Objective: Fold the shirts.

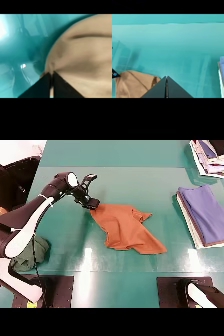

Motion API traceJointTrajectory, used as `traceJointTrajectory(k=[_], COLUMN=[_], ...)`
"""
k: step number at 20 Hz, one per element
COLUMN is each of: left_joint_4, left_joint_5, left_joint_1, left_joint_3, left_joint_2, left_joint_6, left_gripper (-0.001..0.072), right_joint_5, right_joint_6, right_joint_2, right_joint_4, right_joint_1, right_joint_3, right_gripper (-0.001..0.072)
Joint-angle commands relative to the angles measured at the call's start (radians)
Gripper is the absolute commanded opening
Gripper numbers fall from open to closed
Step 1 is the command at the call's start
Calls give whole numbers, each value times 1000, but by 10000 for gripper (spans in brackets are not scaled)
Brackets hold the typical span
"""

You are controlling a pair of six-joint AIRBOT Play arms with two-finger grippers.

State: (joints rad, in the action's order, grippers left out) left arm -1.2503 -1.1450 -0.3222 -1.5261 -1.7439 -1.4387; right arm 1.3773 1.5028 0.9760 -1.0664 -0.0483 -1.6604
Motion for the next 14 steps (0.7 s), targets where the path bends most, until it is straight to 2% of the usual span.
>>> traceJointTrajectory(k=[1,5,8,9,11,12,14], left_joint_4=[-3,-16,-52,-66,-97,-95,-94], left_joint_5=[-29,-40,-61,-74,-97,-102,-100], left_joint_1=[22,125,194,205,208,208,208], left_joint_3=[-19,-61,-61,-61,-60,-60,-54], left_joint_2=[6,144,251,272,287,286,286], left_joint_6=[-1,-2,0,7,7,6,6], left_gripper=[24,24,24,24,24,24,24], right_joint_5=[42,147,118,93,28,-21,-148], right_joint_6=[0,23,47,54,53,52,39], right_joint_2=[1,-12,-43,-50,-40,-18,42], right_joint_4=[-9,-85,-85,-75,-14,39,130], right_joint_1=[-1,-1,-1,-1,-1,6,50], right_joint_3=[0,113,373,471,674,772,924], right_gripper=[17,17,18,51,429,459,459])
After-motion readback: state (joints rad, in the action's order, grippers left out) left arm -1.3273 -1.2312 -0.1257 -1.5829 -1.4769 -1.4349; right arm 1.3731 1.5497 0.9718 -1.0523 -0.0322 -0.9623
